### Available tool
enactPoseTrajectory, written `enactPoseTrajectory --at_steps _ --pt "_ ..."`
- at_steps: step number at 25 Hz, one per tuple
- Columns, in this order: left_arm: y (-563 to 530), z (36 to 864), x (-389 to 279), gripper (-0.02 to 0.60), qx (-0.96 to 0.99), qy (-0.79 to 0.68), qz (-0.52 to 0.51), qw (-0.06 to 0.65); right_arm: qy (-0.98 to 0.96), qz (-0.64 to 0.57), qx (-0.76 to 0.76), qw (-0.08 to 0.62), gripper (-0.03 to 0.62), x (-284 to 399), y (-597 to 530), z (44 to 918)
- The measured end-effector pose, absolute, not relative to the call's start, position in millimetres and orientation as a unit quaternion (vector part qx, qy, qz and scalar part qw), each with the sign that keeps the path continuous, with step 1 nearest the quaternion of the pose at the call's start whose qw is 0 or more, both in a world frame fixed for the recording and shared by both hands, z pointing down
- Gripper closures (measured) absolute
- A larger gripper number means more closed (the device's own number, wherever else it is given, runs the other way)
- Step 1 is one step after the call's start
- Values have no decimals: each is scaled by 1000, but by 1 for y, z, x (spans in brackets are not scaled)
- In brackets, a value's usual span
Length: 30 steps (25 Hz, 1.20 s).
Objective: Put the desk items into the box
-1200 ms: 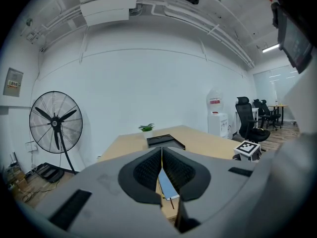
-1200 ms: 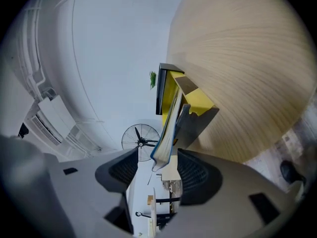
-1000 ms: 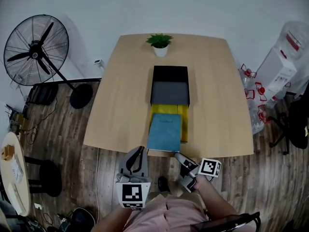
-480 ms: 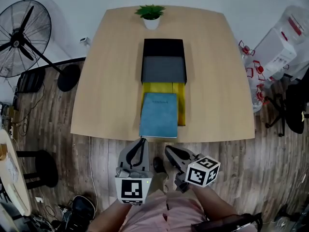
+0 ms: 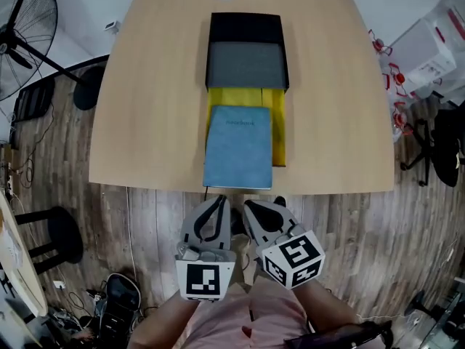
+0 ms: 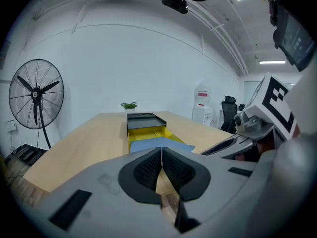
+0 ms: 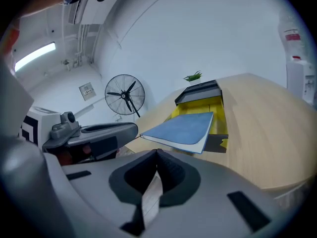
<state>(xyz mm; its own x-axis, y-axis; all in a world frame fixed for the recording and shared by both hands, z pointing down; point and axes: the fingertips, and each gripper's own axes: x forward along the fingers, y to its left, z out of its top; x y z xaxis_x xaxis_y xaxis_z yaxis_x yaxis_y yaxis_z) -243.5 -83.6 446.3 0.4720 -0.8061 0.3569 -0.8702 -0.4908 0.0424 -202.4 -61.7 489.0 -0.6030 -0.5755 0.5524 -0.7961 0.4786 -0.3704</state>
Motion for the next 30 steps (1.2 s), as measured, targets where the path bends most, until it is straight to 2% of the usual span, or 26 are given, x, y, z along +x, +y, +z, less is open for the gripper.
enactPoseTrajectory --at_steps 13,30 --pt "-93 486 -239 566 847 -482 179 136 -848 298 386 210 592 -210 -80 510" --pt "-129 503 -224 566 847 -475 193 139 -843 298 398 204 592 -197 -117 513"
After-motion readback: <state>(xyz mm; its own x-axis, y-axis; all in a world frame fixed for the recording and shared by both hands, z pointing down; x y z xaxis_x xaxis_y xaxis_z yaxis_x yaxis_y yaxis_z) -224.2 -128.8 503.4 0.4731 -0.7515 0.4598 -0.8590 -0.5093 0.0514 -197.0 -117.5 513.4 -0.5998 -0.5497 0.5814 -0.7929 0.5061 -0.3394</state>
